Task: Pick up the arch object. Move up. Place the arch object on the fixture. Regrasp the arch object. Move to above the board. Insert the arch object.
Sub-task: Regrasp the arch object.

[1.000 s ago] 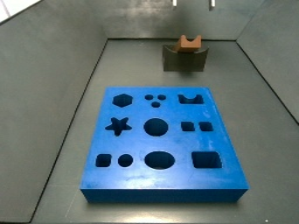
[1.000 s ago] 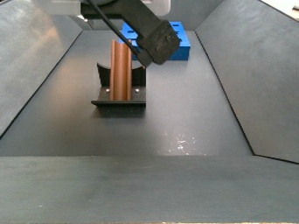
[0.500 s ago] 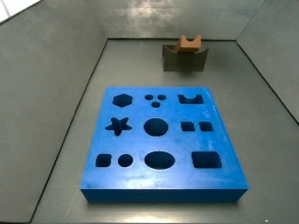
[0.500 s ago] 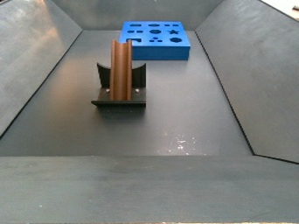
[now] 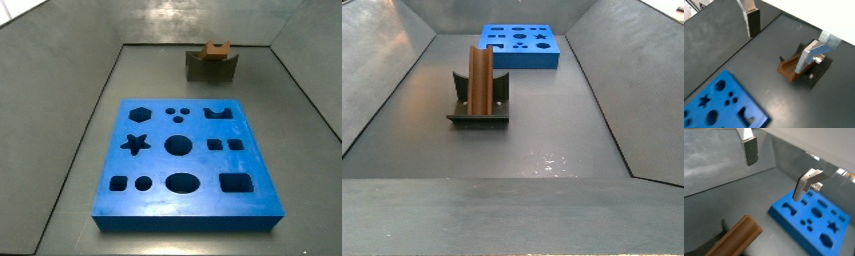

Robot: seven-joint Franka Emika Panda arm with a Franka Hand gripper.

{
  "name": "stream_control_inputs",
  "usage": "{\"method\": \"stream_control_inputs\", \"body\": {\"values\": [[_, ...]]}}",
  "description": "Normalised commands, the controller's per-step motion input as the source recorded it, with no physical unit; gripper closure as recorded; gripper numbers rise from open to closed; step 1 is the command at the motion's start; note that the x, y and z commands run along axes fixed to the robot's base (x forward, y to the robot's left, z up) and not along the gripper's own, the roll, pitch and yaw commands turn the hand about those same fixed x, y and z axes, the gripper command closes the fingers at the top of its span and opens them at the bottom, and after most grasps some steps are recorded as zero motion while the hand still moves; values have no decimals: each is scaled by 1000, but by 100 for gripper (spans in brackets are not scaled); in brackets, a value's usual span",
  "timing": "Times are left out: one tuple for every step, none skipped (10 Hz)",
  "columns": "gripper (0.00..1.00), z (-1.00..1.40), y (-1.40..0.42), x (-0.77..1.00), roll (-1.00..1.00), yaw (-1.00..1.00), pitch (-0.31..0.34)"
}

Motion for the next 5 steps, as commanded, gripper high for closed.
{"method": "stream_control_inputs", "body": {"values": [[0,19,-33,-20,1000,29,30],[0,17,-29,-17,1000,30,29],[0,11,-22,-6,1000,31,25],[0,10,-18,-2,1000,32,23],[0,12,-20,2,1000,34,24]]}}
